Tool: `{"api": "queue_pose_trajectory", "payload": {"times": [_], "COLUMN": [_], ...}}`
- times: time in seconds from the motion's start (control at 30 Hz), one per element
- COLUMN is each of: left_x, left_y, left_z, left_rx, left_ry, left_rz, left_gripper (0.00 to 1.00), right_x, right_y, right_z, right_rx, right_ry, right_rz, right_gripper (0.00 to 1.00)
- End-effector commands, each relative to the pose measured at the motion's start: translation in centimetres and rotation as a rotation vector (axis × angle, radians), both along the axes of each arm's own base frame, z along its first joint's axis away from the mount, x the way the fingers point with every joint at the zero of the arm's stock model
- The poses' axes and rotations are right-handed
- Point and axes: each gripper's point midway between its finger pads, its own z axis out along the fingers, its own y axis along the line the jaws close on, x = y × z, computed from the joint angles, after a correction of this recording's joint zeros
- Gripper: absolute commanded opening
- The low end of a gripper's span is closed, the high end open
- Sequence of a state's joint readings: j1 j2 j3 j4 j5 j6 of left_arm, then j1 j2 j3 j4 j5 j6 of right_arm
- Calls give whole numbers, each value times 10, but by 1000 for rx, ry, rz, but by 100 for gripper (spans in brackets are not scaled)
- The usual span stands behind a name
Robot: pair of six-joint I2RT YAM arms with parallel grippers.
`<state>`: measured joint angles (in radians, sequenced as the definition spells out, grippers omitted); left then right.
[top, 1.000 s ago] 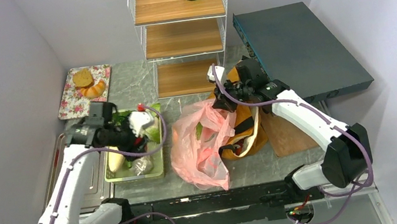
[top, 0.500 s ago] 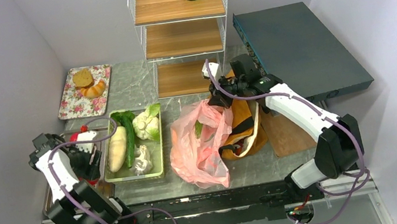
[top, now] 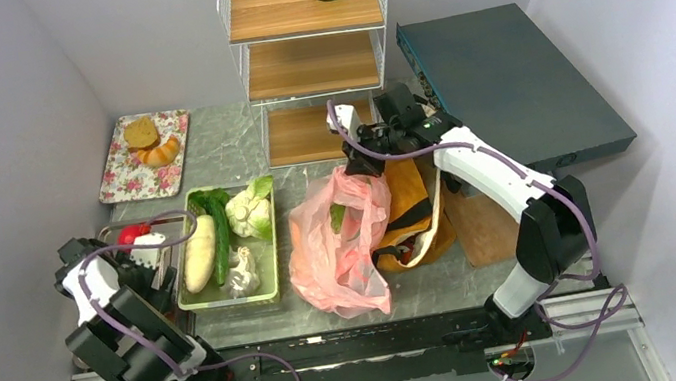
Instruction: Untie the knot of the grocery bags and take out the mixed food
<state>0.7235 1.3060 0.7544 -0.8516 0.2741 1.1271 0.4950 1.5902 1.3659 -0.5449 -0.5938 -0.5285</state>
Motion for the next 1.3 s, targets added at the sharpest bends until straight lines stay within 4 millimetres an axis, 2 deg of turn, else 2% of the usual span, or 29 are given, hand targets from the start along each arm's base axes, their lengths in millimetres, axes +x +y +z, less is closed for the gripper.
{"api": "queue_pose_trajectory", "payload": {"times": [0.0, 0.07, 0.1, 0.17, 0.23, 0.33, 0.37, 0.4, 0.47, 0.5, 0.6, 0.73, 0.77, 0.83, 0.9, 0.93, 0.97, 1.03, 1.13, 1.2, 1.27], "left_x": [17, 26, 34, 44, 54, 61, 61, 60, 55, 51, 43, 42, 42, 50, 61, 69, 76, 89, 115, 123, 130], "left_y": [-22, -46, -61, -103, -151, -231, -251, -271, -311, -331, -383, -432, -440, -454, -455, -452, -450, -442, -421, -411, -403], "left_z": [64, 112, 146, 193, 227, 263, 271, 274, 276, 275, 266, 249, 240, 207, 180, 166, 155, 136, 108, 91, 79], "left_rx": [-52, -109, -126, -172, -223, -348, -385, -418, -474, -497, -558, -665, -679, -650, -603, -569, -540, -487, -369, -325, -279], "left_ry": [-187, -315, -408, -534, -611, -714, -745, -762, -782, -783, -772, -688, -634, -515, -441, -430, -432, -451, -455, -423, -436], "left_rz": [-77, -131, -190, -312, -425, -626, -675, -731, -846, -895, -975, -952, -936, -863, -772, -712, -673, -591, -413, -346, -315], "left_gripper": [99, 100, 99, 99, 99, 99, 95, 82, 65, 58, 47, 38, 35, 24, 13, 11, 13, 23, 28, 30, 37], "right_x": [-4, -4, -5, -7, -8, -12, -15, -17, -25, -26, -20, -16, -15, -13, -10, -8, -4, 1, 6, 6, 6], "right_y": [11, 15, 17, 20, 21, 25, 28, 30, 33, 34, 32, 31, 30, 28, 25, 24, 22, 20, 16, 14, 11], "right_z": [19, 29, 35, 43, 46, 55, 59, 64, 73, 75, 82, 94, 95, 92, 90, 89, 89, 88, 83, 76, 68], "right_rx": [64, 110, 138, 177, 212, 286, 316, 348, 412, 432, 496, 554, 558, 560, 572, 579, 588, 604, 600, 586, 569], "right_ry": [-42, -28, -24, -11, 28, 120, 155, 188, 274, 297, 340, 383, 389, 395, 423, 439, 452, 471, 478, 486, 487], "right_rz": [40, 25, 21, 13, 0, -25, -35, -52, -88, -103, -204, -285, -300, -329, -362, -382, -403, -438, -483, -505, -520], "right_gripper": [0, 0, 0, 0, 0, 0, 0, 0, 0, 0, 0, 0, 0, 0, 0, 0, 0, 0, 0, 0, 0]}}
